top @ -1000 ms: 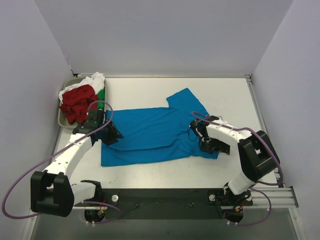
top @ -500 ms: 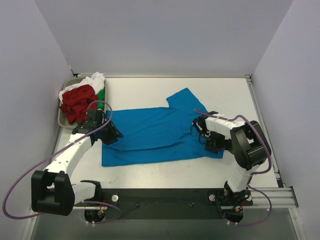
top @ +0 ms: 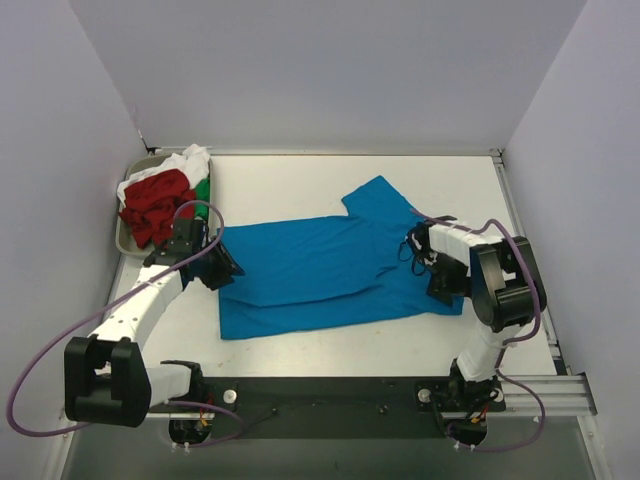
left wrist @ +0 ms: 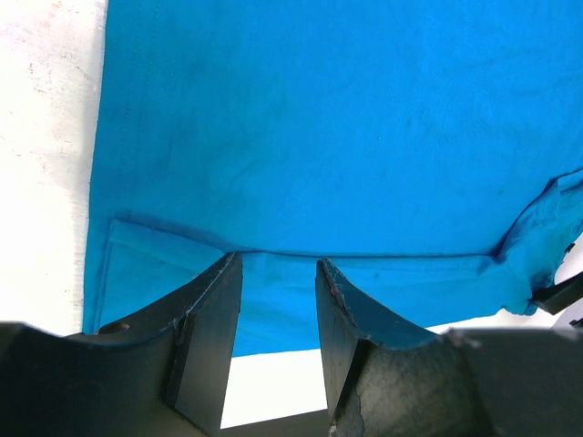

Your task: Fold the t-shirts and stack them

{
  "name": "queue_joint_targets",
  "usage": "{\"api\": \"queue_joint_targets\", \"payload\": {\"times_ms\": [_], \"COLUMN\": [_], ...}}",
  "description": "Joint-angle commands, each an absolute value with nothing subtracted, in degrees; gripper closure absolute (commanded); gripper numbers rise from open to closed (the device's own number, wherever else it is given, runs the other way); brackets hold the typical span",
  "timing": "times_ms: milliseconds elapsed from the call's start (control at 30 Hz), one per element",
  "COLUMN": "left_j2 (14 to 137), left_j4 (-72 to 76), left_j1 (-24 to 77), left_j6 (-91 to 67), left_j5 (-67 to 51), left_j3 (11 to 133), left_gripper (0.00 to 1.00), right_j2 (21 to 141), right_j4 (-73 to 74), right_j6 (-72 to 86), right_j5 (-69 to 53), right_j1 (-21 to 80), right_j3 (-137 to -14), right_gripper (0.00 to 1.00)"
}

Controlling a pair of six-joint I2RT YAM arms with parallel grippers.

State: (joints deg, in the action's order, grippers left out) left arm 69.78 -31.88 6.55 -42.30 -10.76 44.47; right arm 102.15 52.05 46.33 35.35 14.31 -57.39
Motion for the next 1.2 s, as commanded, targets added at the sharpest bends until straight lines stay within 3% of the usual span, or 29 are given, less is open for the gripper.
{"api": "queue_joint_targets", "payload": {"times_ms": [0, 167, 367, 567, 900, 1167], "left_j2": [69.35, 67.85, 65.66, 62.85, 54.59, 52.03], "left_j4": [-30.94, -32.69, -39.45, -49.74, -57.21, -57.83], "left_j1": [6.15, 7.38, 8.70, 9.05, 9.75, 9.84], "left_j6": [-41.04, -41.31, -41.92, -42.72, -44.73, -45.44], "left_j5": [-10.64, -9.85, -5.99, 0.95, 1.67, 2.81], "left_j3": [44.47, 47.01, 50.79, 53.70, 46.24, 45.26], "left_gripper": [0.52, 0.52, 0.52, 0.52, 0.53, 0.53], "right_j2": [98.10, 87.57, 83.14, 92.18, 98.52, 105.55], "right_j4": [54.40, 54.14, 42.73, 38.77, 24.70, 24.70], "right_j6": [47.37, 44.66, 36.05, 32.96, 35.86, 37.35], "right_j5": [37.44, 36.57, 14.71, 8.81, -7.90, -9.67], "right_j1": [15.37, 21.96, 33.81, 47.97, 50.44, 54.93], "right_j3": [-58.18, -64.84, -70.66, -79.27, -73.04, -74.88], "right_gripper": [0.08, 0.08, 0.09, 0.10, 0.11, 0.11]}}
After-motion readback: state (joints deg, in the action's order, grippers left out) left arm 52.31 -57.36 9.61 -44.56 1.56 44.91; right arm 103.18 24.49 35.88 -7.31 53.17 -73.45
